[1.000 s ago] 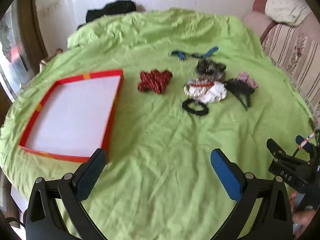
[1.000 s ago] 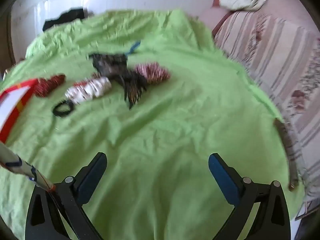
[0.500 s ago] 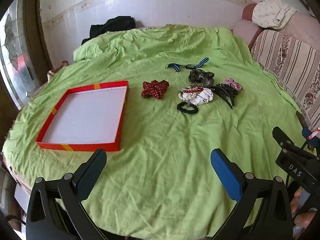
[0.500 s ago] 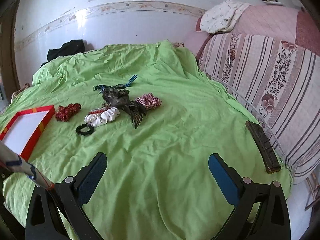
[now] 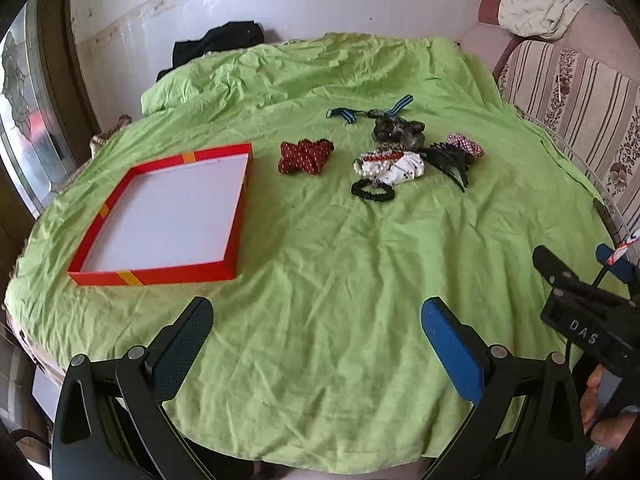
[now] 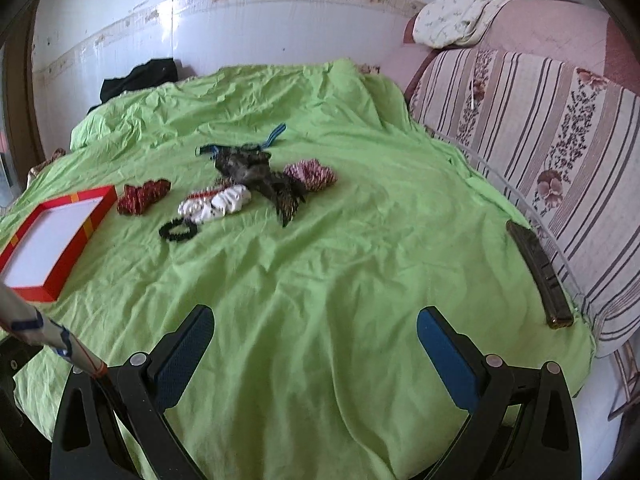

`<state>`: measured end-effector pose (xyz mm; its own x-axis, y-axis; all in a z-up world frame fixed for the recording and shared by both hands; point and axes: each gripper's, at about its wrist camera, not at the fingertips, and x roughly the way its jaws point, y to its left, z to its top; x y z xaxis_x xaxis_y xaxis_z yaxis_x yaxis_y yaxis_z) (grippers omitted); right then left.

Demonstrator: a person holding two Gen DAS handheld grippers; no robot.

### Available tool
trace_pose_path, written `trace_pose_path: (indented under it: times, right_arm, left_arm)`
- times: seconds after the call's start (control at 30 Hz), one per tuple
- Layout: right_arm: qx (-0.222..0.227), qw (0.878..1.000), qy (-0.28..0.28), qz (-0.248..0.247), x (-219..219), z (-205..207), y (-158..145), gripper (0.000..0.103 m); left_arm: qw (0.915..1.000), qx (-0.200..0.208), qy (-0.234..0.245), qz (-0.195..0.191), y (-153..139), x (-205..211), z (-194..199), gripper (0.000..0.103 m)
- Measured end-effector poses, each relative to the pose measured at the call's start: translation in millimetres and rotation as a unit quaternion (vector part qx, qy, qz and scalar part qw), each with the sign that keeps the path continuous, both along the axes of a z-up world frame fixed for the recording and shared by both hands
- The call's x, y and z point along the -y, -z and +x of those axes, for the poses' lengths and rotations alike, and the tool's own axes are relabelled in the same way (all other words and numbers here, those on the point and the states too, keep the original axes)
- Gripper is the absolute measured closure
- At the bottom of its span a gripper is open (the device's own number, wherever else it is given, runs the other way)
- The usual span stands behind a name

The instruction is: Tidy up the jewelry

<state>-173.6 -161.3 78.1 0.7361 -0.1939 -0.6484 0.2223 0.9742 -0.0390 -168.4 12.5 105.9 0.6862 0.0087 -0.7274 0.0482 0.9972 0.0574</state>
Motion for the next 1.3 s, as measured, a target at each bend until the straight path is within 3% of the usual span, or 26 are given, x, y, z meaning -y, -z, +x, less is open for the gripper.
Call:
trace_pose_path:
  times: [0.3,0.9,1.3]
  right_arm:
    - [-0.016,1.0,0.001,0.003,2,6,11,0.0]
    - [-0.04,0.999,0.007,0.008,6,11,24,0.0]
    - [-0.024,0.997,0.062,-0.03,40,-19,5,0.0]
  left_arm:
    - [0.9995,-0.014,0.006,-0.026,7,0,6,0.0]
    - [0.9989,-0.035,0.014,-0.029,16,4,12,0.0]
    - [0.9939,-0.069,0.009,-0.085,26,3,31,0.0]
